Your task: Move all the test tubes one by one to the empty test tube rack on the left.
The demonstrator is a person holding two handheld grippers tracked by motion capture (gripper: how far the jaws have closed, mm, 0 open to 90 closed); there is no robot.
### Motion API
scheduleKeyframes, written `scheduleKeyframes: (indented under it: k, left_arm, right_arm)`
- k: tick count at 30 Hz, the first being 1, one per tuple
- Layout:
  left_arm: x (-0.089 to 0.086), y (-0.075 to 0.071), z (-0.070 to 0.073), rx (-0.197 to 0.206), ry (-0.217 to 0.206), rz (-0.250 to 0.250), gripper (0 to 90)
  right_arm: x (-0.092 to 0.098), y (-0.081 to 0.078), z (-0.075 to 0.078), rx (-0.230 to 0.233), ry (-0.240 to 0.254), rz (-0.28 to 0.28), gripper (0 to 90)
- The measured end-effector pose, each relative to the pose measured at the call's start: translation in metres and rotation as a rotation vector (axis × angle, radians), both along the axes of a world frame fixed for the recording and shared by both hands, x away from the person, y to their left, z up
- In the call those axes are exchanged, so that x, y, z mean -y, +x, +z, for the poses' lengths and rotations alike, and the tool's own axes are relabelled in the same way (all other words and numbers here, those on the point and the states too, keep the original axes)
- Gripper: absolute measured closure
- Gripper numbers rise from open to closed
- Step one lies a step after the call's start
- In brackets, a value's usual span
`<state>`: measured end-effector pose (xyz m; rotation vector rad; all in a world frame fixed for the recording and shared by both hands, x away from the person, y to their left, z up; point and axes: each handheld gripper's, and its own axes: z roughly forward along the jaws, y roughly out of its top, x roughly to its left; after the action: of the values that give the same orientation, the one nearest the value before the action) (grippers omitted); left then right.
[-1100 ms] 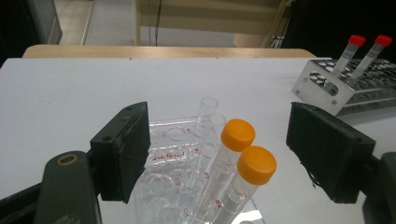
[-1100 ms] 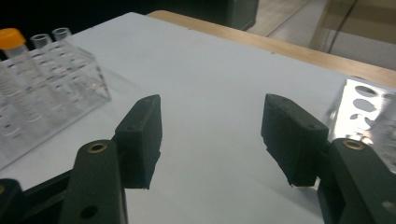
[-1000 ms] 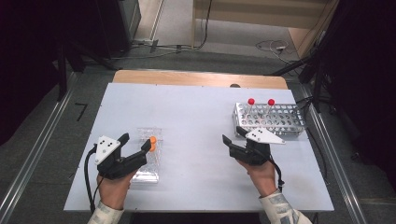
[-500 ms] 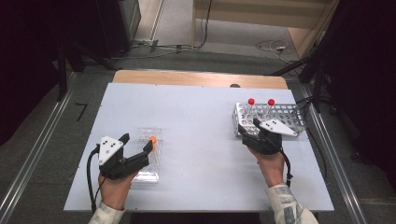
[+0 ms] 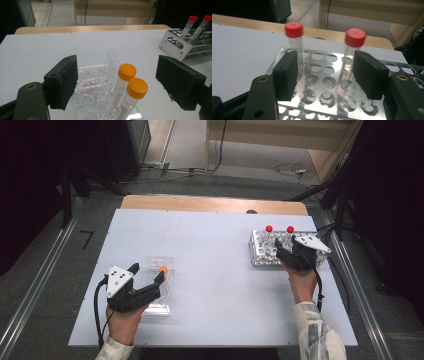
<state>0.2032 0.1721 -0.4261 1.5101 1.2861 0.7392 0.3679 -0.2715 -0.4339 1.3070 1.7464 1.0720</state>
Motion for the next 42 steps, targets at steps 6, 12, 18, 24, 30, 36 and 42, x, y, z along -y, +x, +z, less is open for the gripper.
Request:
scheduleKeyframes:
  k: [6, 12, 18, 24, 30, 36, 42]
  left_arm:
    - [0.001, 0.000, -0.001, 0.002, 0.006, -0.005, 18.6]
    - [0.001, 0.000, -0.001, 0.002, 0.010, -0.004, 18.7]
    - [0.003, 0.000, -0.001, 0.001, 0.014, -0.005, 18.7]
    - [0.003, 0.000, -0.001, -0.001, 0.015, -0.009, 18.7]
    - [0.003, 0.000, -0.001, 0.009, 0.008, -0.006, 17.8]
    - [0.004, -0.001, 0.000, 0.009, 0.007, -0.013, 17.3]
    - [0.005, -0.002, 0.002, 0.011, -0.001, -0.016, 17.3]
  right_arm:
    - [0.009, 0.018, -0.006, -0.011, 0.003, -0.036, 41.4]
    - [0.010, 0.030, -0.014, -0.019, -0.005, -0.050, 48.9]
    - [0.009, 0.035, -0.019, -0.027, 0.006, -0.051, 62.2]
    - [0.012, 0.035, -0.017, -0.029, 0.027, -0.064, 70.7]
    - [0.014, 0.030, 0.002, 0.010, 0.047, -0.061, 70.8]
    - [0.013, 0.020, 0.027, 0.052, 0.046, -0.051, 70.7]
    - [0.011, 0.005, 0.041, 0.072, 0.051, -0.009, 70.8]
